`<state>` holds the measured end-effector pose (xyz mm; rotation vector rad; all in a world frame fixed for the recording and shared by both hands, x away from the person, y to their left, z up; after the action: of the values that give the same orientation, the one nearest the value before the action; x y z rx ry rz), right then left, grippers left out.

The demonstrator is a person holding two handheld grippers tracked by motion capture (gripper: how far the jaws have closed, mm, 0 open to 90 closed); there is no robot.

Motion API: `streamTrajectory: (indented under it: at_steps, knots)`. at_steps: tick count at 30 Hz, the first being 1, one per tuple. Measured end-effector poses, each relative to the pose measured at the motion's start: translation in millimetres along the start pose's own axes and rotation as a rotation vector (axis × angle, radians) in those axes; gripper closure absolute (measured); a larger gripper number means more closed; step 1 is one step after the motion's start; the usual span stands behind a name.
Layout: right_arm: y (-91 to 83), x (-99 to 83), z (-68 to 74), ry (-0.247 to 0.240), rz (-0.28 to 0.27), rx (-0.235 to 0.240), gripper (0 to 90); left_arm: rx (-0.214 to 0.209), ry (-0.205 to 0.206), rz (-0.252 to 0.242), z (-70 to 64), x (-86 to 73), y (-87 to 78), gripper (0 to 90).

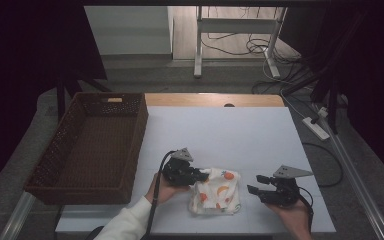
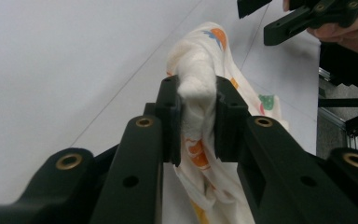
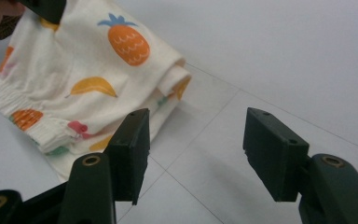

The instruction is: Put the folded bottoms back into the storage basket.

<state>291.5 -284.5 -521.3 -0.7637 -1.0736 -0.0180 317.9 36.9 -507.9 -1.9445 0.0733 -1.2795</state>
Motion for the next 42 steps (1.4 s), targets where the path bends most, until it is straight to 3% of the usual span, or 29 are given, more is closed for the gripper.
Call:
streamTrajectory:
  at_steps: [11, 42]
  knots:
    - [0.2, -1.2, -2.9, 0.008, -0.002, 0.000, 39.5, 0.013, -0.004, -0.042, 4.5, 4.7, -15.9, 75.9]
    - [-1.0, -1.3, -4.9, 0.000, -0.018, -0.014, 37.0, 0.061, 0.030, -0.101, 7.6, 13.1, -46.3, 75.9]
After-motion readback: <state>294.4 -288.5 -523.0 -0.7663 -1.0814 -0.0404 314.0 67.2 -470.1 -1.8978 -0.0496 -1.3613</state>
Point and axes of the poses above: each handheld gripper's, and its own axes: y roughly forward along the jaws, x roughly out of its top, z roughly to its left, the point moved 2 cm from there along y, roughly forward along the jaws, and after that the axes turned 10 degrees about x, right-handed, at the moved point
